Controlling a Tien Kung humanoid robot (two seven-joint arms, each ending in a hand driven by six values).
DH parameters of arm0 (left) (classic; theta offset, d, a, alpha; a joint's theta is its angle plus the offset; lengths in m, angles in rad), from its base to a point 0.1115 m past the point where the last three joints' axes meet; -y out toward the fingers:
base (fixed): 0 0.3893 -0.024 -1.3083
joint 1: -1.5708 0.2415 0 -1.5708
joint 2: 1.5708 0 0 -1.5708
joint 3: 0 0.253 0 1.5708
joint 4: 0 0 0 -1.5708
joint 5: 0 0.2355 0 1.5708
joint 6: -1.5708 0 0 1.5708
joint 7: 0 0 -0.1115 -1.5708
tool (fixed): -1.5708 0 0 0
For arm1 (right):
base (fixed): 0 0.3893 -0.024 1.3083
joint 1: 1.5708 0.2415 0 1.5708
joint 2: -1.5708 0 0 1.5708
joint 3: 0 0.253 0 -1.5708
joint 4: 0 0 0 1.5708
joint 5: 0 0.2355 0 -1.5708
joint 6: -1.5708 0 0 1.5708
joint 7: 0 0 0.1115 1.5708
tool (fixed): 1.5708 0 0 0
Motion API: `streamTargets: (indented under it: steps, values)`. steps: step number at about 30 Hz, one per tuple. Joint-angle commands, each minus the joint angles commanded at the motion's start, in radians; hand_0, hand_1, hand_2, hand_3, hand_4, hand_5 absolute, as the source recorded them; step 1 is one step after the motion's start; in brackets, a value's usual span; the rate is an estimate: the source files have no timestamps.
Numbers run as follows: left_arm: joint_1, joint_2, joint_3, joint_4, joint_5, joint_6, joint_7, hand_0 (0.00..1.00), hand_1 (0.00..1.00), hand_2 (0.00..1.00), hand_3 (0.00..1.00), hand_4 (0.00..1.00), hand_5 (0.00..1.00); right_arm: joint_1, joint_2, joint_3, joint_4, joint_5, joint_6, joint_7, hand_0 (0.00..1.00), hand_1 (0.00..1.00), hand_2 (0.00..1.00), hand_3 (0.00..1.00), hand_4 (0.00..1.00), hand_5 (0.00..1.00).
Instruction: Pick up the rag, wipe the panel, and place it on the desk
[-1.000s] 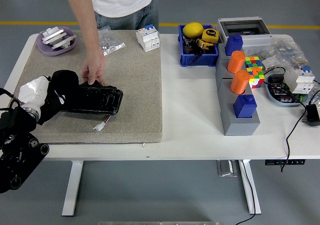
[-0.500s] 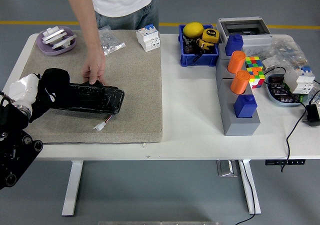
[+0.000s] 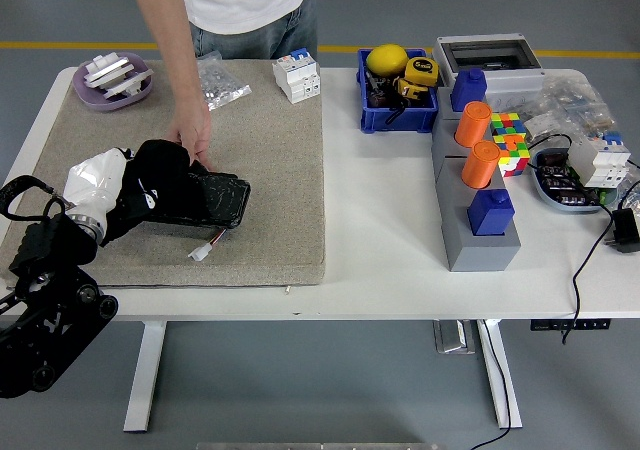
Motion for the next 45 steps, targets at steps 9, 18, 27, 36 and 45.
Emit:
streamTargets:
  steps: [9, 18, 27, 36, 45]
  values:
    - [-0.008, -0.034, 0.097, -0.026, -0.01, 0.0, 0.009, 0.279, 0.408, 0.553, 0.48, 0.002, 0.002, 0.0, 0.001, -0.009, 0.0, 0.006, 0.003, 0.001, 0.749, 0.631, 0.63, 0.562, 0.911, 0.423]
    - [-0.03, -0.036, 0.164, -0.098, -0.006, 0.002, 0.015, 0.277, 0.407, 0.552, 0.481, 0.002, 0.002, 0.001, -0.001, -0.007, 0.001, 0.005, 0.001, 0.002, 0.748, 0.631, 0.63, 0.562, 0.912, 0.425]
    - [-0.043, -0.041, 0.211, -0.102, -0.014, 0.004, 0.017, 0.274, 0.405, 0.552, 0.48, 0.002, 0.002, 0.003, 0.0, -0.008, 0.0, 0.007, 0.002, 0.004, 0.749, 0.631, 0.631, 0.563, 0.912, 0.426]
    - [-0.037, -0.037, 0.179, -0.071, -0.01, 0.006, 0.017, 0.275, 0.405, 0.551, 0.48, 0.002, 0.002, 0.003, 0.0, -0.01, 0.001, 0.007, 0.001, 0.004, 0.749, 0.631, 0.631, 0.562, 0.911, 0.426]
    - [-0.025, -0.021, 0.101, -0.027, 0.015, 0.001, 0.03, 0.277, 0.406, 0.551, 0.482, 0.002, 0.002, 0.003, -0.001, -0.006, 0.002, 0.003, -0.001, 0.004, 0.749, 0.632, 0.631, 0.562, 0.911, 0.426]
